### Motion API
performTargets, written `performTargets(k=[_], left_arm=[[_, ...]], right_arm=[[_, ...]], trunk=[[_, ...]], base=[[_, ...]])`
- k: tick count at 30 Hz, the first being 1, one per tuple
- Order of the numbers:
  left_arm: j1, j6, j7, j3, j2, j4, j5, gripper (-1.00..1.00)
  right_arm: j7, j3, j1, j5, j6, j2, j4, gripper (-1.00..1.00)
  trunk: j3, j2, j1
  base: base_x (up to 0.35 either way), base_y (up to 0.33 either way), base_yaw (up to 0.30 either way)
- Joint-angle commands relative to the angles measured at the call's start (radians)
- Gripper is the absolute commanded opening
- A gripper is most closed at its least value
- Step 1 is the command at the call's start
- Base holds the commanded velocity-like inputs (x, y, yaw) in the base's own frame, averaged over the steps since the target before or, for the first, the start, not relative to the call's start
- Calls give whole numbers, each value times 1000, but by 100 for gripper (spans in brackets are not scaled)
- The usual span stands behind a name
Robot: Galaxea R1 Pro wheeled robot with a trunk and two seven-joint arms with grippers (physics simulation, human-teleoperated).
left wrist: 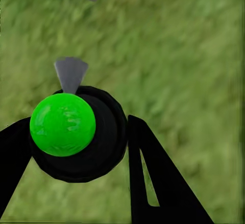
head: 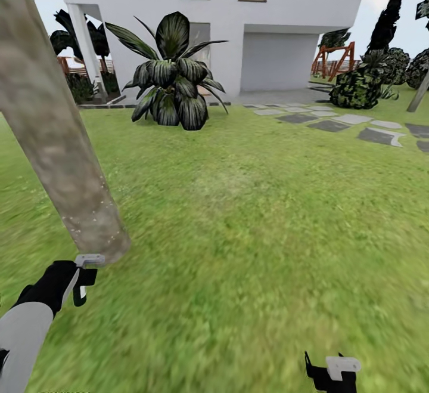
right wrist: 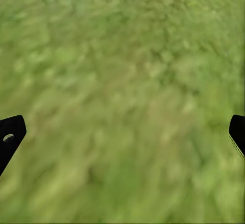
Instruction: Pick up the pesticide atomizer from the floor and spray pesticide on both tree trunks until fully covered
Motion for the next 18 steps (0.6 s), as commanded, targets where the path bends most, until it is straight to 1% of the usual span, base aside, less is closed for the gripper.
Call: performTargets(k=[1,12,18], left_arm=[[-1,4,-9,6,-1,-2,-11,-100],[-1,4,-9,6,-1,-2,-11,-100],[-1,4,-9,6,-1,-2,-11,-100]], right_arm=[[-5,-5,0,11,-2,0,1,100],[-5,-5,0,11,-2,0,1,100],[-5,-5,0,11,-2,0,1,100]], trunk=[[-1,0,0],[-1,0,0],[-1,0,0]], base=[[112,-268,234],[111,-268,267],[100,-268,37]])
